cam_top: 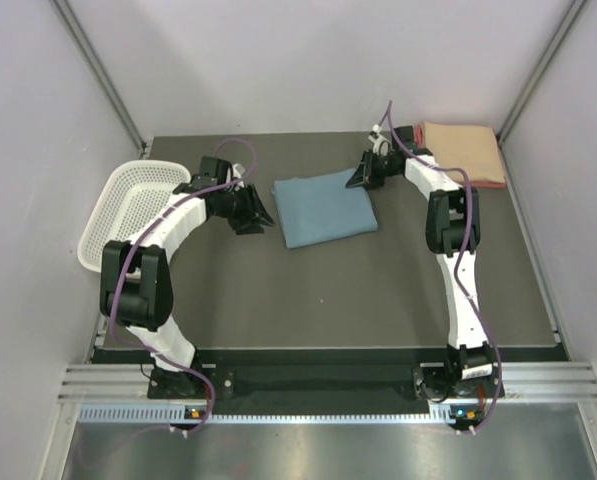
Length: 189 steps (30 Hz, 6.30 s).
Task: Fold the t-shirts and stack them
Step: Fold the tshirt, then neatly place the folded tshirt to the corner
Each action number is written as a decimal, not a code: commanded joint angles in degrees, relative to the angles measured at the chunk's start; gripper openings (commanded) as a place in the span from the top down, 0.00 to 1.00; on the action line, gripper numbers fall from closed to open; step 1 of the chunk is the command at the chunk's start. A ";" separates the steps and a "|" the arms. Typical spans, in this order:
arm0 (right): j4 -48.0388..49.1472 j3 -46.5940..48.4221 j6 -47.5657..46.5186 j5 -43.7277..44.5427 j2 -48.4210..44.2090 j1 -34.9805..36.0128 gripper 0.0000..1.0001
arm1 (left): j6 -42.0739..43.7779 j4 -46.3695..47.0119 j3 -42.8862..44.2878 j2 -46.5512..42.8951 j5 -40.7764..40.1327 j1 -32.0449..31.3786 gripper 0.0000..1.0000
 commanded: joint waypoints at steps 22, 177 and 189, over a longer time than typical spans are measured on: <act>-8.66 -4.18 -12.75 22.96 -24.83 1.33 1.00 | -0.18 2.32 -11.29 -8.72 2.05 1.27 0.53; 22.88 16.74 -27.71 51.27 -1.12 -24.51 1.00 | -5.90 1.71 3.29 11.05 4.25 -6.02 0.55; 28.32 21.75 -25.87 55.58 2.68 -25.91 0.54 | -5.46 -2.42 4.26 9.65 2.05 -8.92 0.56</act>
